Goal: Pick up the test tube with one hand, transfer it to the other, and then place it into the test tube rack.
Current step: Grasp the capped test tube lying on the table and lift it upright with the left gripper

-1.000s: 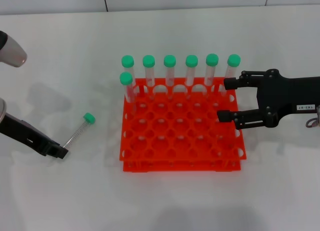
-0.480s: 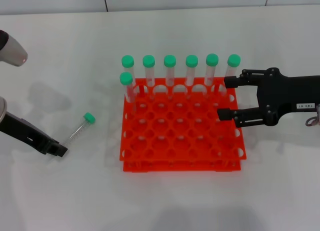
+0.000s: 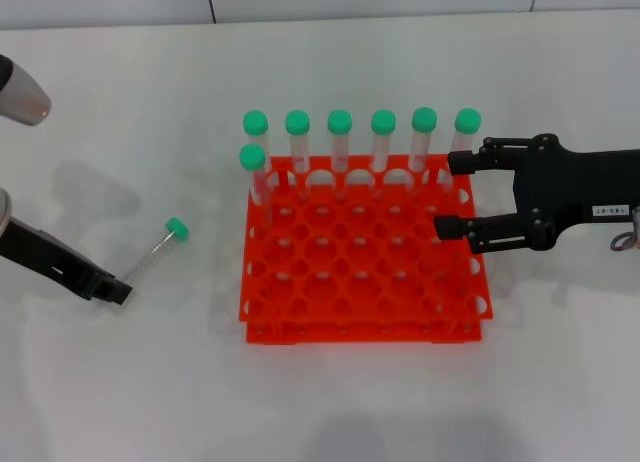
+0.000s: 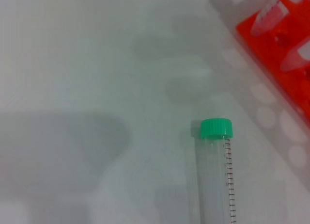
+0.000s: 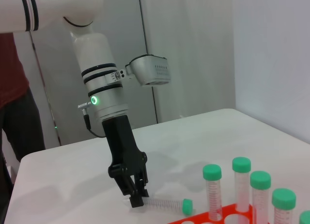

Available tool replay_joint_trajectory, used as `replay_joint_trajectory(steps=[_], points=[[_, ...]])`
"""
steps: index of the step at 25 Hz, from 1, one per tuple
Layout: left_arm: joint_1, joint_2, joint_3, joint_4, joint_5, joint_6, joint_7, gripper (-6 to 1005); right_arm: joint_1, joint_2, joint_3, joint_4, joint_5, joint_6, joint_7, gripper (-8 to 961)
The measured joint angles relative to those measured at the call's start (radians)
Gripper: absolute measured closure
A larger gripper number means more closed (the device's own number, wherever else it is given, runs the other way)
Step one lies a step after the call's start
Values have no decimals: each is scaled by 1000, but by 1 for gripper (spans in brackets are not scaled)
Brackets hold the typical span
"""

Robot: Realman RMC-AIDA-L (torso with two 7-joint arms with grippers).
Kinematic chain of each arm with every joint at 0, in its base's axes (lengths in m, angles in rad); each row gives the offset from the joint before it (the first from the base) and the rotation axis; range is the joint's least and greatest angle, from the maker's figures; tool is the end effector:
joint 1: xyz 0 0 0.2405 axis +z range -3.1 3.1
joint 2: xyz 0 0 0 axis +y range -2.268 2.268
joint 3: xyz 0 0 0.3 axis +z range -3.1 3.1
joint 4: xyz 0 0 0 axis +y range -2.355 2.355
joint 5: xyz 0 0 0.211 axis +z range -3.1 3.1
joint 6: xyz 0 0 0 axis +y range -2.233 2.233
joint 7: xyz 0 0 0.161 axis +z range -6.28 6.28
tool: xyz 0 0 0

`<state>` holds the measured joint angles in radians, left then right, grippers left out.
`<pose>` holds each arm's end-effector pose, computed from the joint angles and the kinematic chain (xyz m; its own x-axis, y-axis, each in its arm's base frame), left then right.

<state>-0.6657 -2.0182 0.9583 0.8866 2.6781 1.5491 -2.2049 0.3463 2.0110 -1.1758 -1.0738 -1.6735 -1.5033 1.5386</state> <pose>-0.3191 0.3814 -0.0103 0.6065 0.7682 -0.2050 0.6941 -0.6374 -0.3348 0.2479 0.3385 -0.0068 0.8798 -0.1627 -0.4466 -0.2650 -0.9479 -0.1768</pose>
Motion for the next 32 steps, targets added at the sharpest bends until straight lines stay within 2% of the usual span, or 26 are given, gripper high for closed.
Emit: replay_joint_trajectory(steps=[7,12,16,23,27,32], points=[[0,1,-15,2,-9,-8,7,801,-1,0,4,0,0,0,0,150],[14,0,-107,35,-56,-10,56,798,-4,0,5,0,0,3,0,150],[54,5,-161,92,-162,-20,108,797,-5,0,5,0,0,7,0,150],[113,8,-171,169,-378,-91,197,794,-7,0,5,0,10,13,0,150],[118,7,-183,172,-518,-120,269,792,-6,0,5,0,14,15,0,150],[105,-7,-174,168,-627,-120,358,790,-2,0,5,0,15,26,0,150]])
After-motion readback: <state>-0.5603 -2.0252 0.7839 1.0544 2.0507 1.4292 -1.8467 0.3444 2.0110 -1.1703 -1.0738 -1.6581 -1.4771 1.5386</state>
